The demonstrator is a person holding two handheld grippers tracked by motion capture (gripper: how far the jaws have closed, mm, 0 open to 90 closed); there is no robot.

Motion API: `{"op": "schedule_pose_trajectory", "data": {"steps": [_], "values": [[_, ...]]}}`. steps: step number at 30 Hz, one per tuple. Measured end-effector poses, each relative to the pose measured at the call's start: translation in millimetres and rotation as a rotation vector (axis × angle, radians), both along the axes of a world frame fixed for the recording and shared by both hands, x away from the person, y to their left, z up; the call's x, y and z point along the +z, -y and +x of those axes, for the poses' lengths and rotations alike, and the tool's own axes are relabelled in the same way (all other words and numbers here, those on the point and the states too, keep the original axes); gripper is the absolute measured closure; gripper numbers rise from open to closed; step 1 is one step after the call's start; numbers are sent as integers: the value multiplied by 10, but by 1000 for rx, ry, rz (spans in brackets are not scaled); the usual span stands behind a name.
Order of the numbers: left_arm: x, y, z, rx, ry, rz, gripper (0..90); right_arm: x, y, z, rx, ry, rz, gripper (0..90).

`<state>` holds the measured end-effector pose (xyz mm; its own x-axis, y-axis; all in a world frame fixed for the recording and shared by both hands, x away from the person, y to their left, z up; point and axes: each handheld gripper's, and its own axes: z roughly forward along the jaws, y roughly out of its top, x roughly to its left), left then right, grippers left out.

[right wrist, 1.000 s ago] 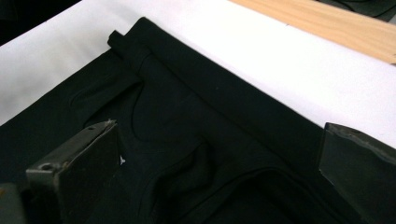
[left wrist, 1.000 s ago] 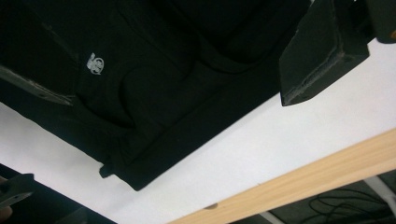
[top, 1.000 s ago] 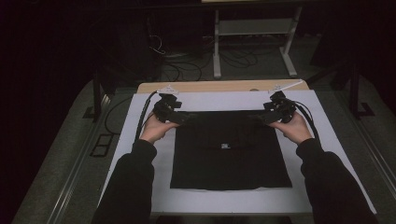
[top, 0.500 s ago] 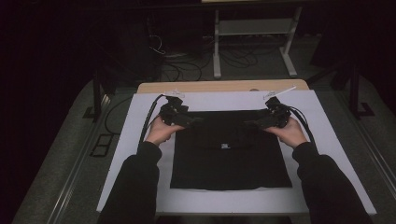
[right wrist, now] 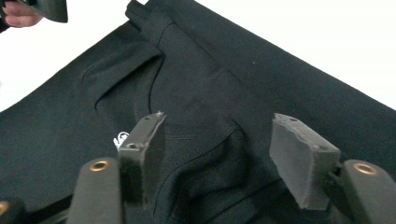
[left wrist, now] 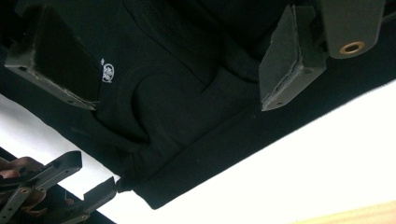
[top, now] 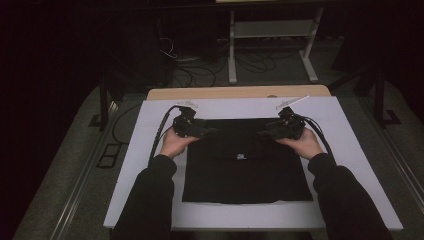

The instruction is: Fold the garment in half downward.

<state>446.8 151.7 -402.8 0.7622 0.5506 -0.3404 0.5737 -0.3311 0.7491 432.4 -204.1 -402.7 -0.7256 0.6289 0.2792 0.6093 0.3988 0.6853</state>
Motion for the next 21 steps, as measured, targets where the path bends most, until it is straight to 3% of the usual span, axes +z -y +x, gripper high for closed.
{"op": "schedule_pose_trajectory", "data": {"steps": [4, 11, 15, 21], "values": [[-58, 9, 19, 14, -23, 22, 176, -39, -3, 22, -17, -11, -10, 438], [-121, 45, 15, 0, -1, 58, 283, -83, -11, 33, -19, -17, -37, 514], [-148, 86, 7, 11, 21, 99, 393, -121, -21, 32, -14, -12, -56, 545], [-192, 121, 13, 8, 19, 106, 483, -188, -60, 29, -7, -10, -90, 569]]}}
